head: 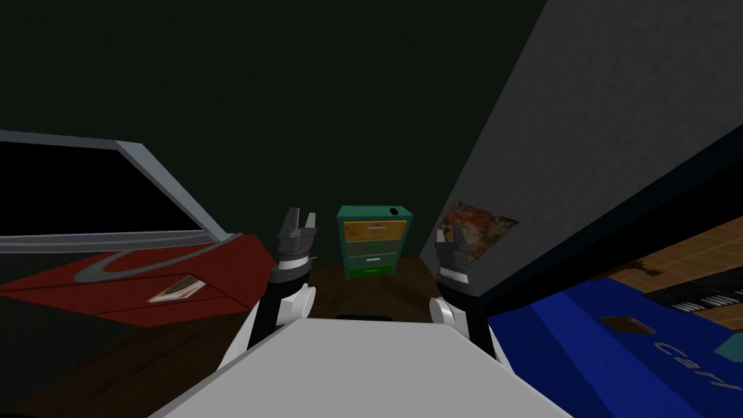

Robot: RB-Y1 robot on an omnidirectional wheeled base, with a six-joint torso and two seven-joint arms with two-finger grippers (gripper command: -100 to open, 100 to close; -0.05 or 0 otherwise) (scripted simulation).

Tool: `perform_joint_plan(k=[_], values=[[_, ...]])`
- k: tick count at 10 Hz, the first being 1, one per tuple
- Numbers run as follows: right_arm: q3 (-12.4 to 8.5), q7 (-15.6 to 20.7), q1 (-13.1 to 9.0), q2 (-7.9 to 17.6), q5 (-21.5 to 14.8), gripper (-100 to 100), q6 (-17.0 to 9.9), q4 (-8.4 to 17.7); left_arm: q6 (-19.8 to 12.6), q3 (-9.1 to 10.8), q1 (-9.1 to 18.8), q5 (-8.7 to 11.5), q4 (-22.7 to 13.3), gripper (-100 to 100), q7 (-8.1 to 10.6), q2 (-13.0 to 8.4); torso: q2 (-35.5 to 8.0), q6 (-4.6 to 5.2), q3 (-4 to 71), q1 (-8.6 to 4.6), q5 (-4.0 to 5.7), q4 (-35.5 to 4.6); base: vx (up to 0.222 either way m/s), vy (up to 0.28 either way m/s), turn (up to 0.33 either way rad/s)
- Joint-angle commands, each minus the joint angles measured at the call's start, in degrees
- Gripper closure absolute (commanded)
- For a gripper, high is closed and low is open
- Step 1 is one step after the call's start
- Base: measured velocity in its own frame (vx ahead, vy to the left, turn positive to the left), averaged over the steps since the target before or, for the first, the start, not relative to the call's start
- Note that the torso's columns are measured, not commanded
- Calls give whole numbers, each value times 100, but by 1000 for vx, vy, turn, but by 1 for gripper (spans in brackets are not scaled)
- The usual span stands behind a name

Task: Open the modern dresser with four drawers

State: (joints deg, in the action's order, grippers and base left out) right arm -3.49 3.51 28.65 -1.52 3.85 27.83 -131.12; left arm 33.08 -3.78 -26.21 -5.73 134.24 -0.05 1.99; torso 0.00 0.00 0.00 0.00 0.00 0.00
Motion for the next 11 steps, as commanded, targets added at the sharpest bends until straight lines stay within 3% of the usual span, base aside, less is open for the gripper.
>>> perform_joint_plan(k=[1,9,10,11], values=[[0,0,0,0,0,0,0,0,0,0,0,0,0,0,0,0,-232,0,467,0,0,-235,0,0,0],[0,0,0,0,0,0,1,-2,0,0,0,0,2,0,0,0,-3539,0,7073,0,0,-3537,0,0,0],[-24,57,-13,270,-78,-100,-3,27,1,0,0,0,2,0,0,0,-3962,0,7919,0,0,-3960,10,14,-1],[-49,115,-26,428,-157,-100,-7,55,0,0,0,0,0,0,0,0,-4154,0,8314,3,-1,-4149,15,33,-4]])
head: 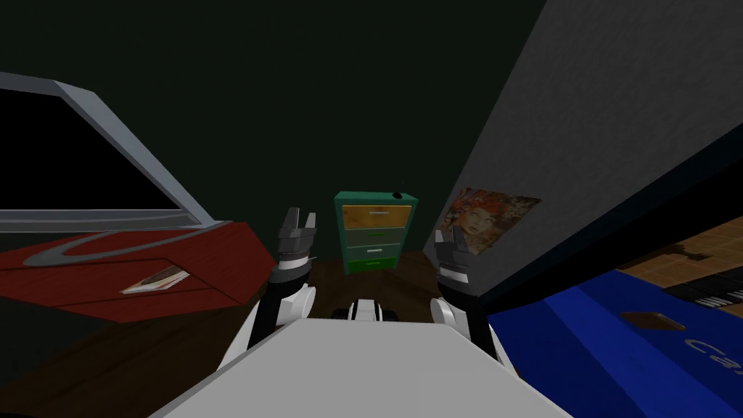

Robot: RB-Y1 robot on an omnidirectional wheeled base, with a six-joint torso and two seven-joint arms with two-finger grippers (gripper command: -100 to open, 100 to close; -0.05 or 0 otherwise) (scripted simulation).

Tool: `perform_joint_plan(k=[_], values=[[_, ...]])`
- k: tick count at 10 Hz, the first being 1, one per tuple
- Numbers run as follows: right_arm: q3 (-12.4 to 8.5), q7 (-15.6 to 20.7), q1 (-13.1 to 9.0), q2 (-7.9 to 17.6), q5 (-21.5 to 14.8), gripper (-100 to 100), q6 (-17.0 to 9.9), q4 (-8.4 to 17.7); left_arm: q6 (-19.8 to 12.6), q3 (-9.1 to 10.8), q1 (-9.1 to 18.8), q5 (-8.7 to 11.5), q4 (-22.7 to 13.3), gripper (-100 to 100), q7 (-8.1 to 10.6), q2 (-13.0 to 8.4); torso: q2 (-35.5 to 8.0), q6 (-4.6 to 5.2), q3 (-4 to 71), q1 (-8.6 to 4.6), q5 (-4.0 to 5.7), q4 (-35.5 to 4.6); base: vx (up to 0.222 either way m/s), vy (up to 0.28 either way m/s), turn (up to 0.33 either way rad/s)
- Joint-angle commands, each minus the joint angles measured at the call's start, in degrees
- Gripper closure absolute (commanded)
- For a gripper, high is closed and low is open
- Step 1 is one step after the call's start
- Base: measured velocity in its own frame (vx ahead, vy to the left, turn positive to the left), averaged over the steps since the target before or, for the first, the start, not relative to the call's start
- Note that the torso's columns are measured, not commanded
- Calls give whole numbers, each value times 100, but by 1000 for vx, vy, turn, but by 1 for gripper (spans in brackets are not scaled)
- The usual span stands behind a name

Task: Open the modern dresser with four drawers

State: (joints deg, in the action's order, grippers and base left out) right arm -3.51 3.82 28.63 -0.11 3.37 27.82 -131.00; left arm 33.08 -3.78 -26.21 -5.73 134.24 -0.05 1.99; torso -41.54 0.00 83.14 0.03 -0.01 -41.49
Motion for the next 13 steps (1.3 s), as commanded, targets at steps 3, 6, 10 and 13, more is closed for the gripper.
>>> perform_joint_plan(k=[3,6,10,13], values=[[-168,354,-80,774,-488,-100,-25,164,0,0,0,0,-1,0,0,0,-69,0,144,5,-1,-76,23,60,-13],[-351,745,-155,1114,-1007,-100,-52,321,0,-1,0,0,-1,0,0,0,-76,0,142,-2,1,-80,32,83,-25],[-580,1228,-244,1361,-1647,-100,-84,502,0,0,0,0,-1,0,0,0,-75,0,142,-12,4,-80,29,85,-28],[-663,1405,-278,1425,-1998,-100,-96,568,0,0,0,0,-1,0,0,0,-75,0,142,-6,2,-80,23,73,-20]])
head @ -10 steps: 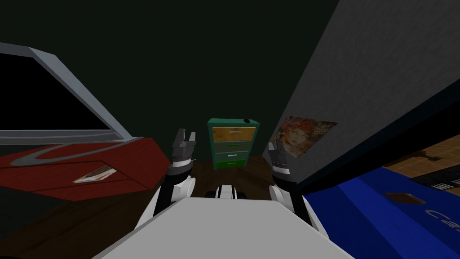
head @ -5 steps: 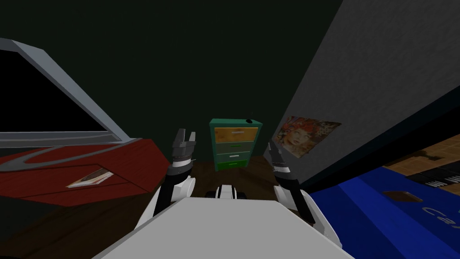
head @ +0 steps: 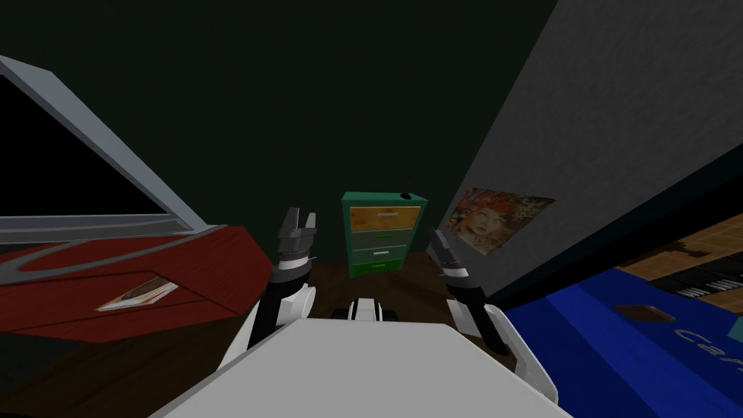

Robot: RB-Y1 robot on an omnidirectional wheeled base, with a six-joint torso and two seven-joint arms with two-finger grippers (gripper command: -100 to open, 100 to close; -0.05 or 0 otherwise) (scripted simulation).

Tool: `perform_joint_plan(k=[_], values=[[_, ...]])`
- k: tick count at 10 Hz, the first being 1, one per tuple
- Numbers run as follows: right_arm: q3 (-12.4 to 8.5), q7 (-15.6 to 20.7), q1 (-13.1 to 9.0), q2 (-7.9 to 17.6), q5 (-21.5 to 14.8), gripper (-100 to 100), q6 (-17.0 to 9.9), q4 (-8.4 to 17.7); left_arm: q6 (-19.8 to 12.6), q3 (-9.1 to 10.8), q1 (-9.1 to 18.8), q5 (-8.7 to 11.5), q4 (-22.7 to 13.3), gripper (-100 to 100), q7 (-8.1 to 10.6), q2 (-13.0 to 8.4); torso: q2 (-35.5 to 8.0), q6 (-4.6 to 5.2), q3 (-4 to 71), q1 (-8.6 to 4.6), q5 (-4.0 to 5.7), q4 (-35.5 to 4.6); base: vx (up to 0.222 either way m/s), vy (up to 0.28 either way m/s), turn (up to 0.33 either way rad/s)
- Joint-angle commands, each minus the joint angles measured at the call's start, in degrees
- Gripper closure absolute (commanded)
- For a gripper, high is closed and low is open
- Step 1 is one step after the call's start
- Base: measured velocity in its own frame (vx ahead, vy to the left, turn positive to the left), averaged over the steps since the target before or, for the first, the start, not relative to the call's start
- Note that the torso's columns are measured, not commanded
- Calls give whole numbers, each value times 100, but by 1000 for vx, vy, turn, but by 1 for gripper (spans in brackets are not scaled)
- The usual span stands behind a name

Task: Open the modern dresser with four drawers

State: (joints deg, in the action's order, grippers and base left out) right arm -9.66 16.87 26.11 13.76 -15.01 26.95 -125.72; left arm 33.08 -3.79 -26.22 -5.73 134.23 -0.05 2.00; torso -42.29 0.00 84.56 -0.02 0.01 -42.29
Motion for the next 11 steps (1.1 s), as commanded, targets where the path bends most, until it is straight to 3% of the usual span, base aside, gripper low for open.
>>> perform_joint_plan(k=[1,9,11], values=[[-133,282,-62,95,-396,-100,-20,110,0,0,0,0,0,0,0,0,-1,0,-1,-7,2,0,26,54,-28],[-475,1046,-230,294,-1486,-100,-64,422,0,0,0,0,0,0,0,0,-1,0,-1,4,-1,0,25,78,-17],[-636,1413,-331,384,-1880,-100,-84,601,0,0,0,0,0,0,0,0,2,0,1,6,-1,1,36,89,-9]])
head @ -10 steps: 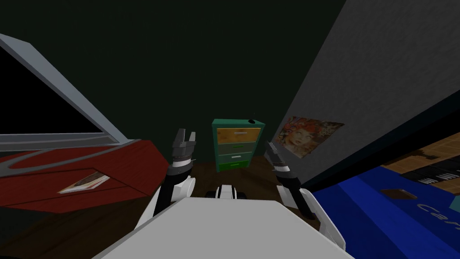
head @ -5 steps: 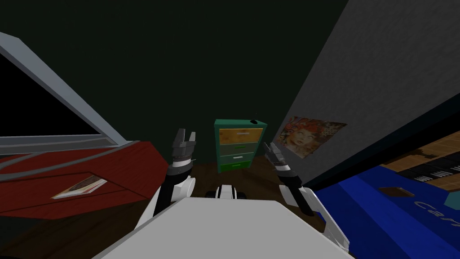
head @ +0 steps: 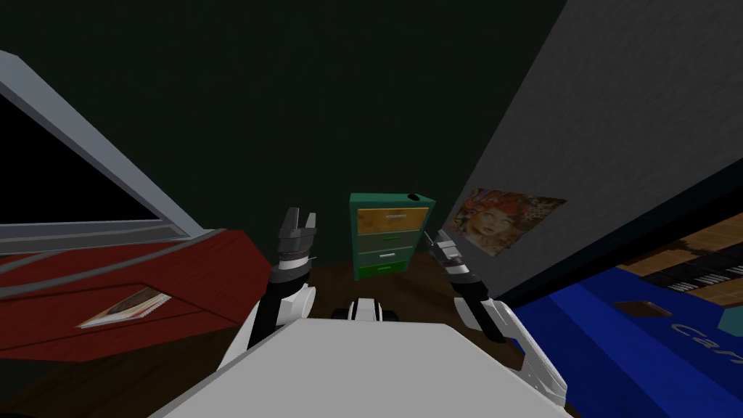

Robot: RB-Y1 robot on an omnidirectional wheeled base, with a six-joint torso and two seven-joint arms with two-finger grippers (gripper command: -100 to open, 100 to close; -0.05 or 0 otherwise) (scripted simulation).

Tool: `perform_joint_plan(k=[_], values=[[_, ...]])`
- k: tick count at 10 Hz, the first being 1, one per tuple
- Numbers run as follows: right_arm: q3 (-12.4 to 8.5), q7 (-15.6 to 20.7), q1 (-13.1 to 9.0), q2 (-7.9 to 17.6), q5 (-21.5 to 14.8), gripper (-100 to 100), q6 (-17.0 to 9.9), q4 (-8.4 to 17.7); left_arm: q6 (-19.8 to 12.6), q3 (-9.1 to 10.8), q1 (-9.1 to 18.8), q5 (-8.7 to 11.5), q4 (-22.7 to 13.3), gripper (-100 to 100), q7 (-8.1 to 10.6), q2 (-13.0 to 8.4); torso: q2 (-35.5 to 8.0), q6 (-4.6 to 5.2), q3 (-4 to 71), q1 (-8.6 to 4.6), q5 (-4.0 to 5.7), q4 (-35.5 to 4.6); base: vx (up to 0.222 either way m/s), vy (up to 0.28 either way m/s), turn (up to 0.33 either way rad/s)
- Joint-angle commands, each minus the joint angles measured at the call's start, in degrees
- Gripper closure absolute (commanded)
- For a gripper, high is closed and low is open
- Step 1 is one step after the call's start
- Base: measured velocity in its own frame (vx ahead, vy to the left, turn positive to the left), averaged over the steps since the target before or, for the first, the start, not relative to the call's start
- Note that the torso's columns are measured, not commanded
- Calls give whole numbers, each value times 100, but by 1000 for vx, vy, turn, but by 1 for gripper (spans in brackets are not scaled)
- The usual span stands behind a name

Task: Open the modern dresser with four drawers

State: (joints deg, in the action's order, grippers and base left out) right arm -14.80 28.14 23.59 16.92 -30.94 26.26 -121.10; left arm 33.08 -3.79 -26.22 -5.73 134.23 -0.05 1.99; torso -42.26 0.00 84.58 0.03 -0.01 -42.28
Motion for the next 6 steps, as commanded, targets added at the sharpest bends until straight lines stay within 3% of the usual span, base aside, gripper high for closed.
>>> perform_joint_plan(k=[1,6], values=[[-122,312,-79,69,-414,-100,-14,138,0,0,0,0,0,0,0,0,4,0,3,4,-2,1,34,86,-4],[-340,898,-251,193,-1152,-100,-38,436,0,0,0,0,0,0,0,0,1,0,1,2,-1,0,32,86,7]])
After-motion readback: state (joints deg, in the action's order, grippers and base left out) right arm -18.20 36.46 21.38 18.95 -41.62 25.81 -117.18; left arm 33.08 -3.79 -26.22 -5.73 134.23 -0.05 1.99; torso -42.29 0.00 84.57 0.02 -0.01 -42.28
